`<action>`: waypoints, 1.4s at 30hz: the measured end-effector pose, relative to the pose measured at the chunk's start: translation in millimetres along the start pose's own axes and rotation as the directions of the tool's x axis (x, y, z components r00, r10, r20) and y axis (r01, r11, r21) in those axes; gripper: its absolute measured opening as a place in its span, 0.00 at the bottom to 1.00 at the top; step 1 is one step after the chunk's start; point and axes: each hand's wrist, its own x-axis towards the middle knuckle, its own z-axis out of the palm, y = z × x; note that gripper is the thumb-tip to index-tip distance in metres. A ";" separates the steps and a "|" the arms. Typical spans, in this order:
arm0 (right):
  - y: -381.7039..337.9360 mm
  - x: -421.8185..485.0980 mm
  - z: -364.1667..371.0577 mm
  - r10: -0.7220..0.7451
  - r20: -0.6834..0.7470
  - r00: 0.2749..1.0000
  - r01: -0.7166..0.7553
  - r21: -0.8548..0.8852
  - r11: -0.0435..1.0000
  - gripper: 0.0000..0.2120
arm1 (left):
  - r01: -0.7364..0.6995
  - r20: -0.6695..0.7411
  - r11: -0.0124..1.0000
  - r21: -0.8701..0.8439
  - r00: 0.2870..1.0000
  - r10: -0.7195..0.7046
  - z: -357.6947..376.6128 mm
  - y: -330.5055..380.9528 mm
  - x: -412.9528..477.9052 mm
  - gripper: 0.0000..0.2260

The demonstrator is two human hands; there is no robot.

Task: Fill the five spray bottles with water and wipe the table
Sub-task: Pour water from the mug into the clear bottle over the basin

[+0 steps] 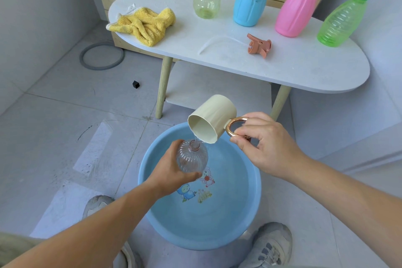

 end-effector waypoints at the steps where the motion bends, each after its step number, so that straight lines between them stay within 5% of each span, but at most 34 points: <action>1: 0.4 0.3 -0.1 -0.006 0.001 1.000 0.006 -0.006 1.000 0.18 | 0.001 0.001 1.000 0.001 1.000 -0.001 0.2 -0.6 0.2 0.37; 29: 3.2 0.1 2.0 -0.420 0.022 0.907 0.408 -0.287 0.867 0.12 | -0.011 -0.002 0.999 0.039 1.000 0.011 2.7 -3.8 1.7 0.39; 31: 1.0 -1.4 6.8 -0.331 0.003 0.944 0.324 -0.208 0.923 0.13 | -0.008 -0.004 0.999 0.035 1.000 0.008 2.6 -4.2 1.7 0.39; 34: -1.6 -0.2 15.7 0.044 -0.062 0.997 -0.041 0.052 0.998 0.15 | -0.002 -0.002 1.000 0.020 1.000 0.002 2.5 -5.2 2.0 0.39; 38: 12.5 4.3 29.1 0.477 0.062 0.877 -0.472 0.306 0.827 0.10 | 0.015 0.007 1.000 0.012 1.000 -0.015 3.0 -9.2 0.7 0.40; 42: 43.2 -4.5 61.8 0.623 0.175 0.762 -0.643 0.311 0.700 0.14 | 0.034 0.015 0.999 0.022 0.999 -0.034 3.9 -14.7 0.9 0.42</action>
